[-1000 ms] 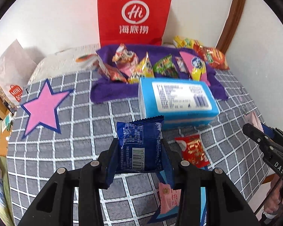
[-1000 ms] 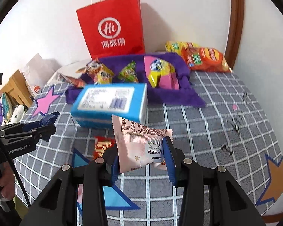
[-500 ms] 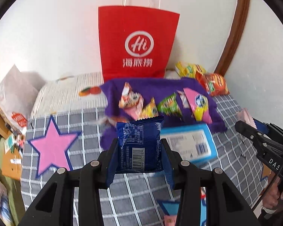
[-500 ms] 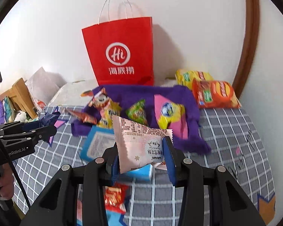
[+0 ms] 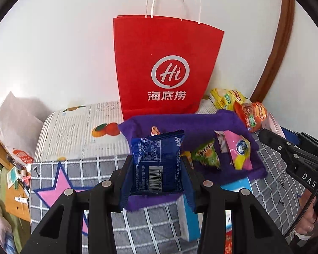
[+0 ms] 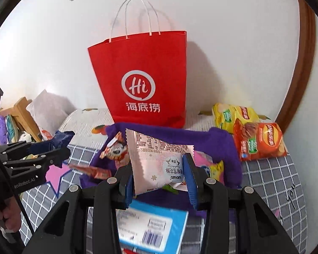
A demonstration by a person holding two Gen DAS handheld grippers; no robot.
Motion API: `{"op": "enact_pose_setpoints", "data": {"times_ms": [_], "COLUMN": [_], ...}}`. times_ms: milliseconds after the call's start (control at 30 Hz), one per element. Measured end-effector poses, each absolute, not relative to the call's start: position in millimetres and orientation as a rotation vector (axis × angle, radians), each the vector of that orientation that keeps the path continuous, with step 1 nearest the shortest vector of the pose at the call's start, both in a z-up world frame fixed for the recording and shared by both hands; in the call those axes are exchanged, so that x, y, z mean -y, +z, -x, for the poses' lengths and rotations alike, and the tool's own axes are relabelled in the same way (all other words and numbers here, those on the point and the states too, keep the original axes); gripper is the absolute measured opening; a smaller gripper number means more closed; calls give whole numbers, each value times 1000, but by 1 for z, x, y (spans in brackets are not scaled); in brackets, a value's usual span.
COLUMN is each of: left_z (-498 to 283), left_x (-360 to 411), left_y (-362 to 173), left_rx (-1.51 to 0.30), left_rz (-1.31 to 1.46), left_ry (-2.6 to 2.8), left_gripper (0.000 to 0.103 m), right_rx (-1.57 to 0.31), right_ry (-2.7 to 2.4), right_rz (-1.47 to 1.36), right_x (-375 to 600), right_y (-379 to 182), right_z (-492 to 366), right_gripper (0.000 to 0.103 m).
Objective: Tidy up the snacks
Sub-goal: 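Carry the pink cake and blue packet up over the purple towel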
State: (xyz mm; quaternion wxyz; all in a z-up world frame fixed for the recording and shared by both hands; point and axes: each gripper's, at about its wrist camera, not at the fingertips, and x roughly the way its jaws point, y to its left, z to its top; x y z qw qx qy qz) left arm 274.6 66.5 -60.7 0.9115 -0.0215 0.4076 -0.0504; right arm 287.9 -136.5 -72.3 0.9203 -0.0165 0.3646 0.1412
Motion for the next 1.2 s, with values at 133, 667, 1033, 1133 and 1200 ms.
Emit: {"op": "enact_pose_setpoints", "data": {"times_ms": [133, 667, 1033, 1133, 1200], "left_z": [-293, -348, -356, -356, -356], "left_x": [-63, -47, -48, -49, -49], "left_y": [-63, -103, -118, -119, -118], "left_rx": [-841, -863, -902, -903, -901], "left_rz": [50, 41, 64, 66, 68], "left_ry": [-111, -124, -155, -152, -147], "left_gripper": [40, 40, 40, 40, 40], "right_rx": [-761, -818, -909, -926, -932], "right_ry": [308, 339, 298, 303, 304], "right_rz": [19, 7, 93, 89, 87], "right_x": [135, 131, 143, 145, 144], "right_y": [-73, -114, -146, -150, -152], "right_z": [-309, -372, -387, -389, -390], "right_gripper": [41, 41, 41, 41, 41]}}
